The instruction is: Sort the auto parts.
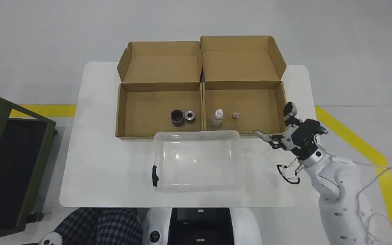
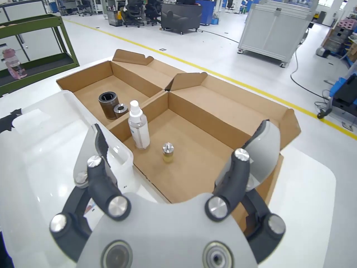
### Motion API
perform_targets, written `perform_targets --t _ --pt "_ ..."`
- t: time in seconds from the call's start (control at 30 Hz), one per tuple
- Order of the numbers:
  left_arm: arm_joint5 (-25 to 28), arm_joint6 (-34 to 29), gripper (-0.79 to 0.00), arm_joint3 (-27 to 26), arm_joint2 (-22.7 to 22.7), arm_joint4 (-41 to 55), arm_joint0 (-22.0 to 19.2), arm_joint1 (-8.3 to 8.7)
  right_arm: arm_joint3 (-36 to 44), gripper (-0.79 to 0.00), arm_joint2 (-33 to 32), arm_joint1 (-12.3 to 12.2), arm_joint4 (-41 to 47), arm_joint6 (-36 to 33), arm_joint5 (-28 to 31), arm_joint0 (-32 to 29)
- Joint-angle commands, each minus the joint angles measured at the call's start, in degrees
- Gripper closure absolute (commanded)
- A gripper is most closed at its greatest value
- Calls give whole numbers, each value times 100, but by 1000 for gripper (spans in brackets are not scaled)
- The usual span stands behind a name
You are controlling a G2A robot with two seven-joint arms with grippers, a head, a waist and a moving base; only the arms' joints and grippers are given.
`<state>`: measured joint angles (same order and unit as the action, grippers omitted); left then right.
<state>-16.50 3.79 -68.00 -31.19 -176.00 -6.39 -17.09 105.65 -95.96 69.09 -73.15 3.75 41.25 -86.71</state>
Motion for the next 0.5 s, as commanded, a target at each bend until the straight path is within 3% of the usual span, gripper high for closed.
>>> perform_targets --t 0.0,0.2,0.47 --pt "0 0 -785 0 0 0 0 0 23 -785 -150 -10 -32 100 -161 -170" --pt "0 0 -785 0 0 0 0 0 195 -785 -553 -32 -185 393 -581 -733" --pt "0 0 -785 0 0 0 0 0 247 -785 -776 -59 -128 629 -600 -1059"
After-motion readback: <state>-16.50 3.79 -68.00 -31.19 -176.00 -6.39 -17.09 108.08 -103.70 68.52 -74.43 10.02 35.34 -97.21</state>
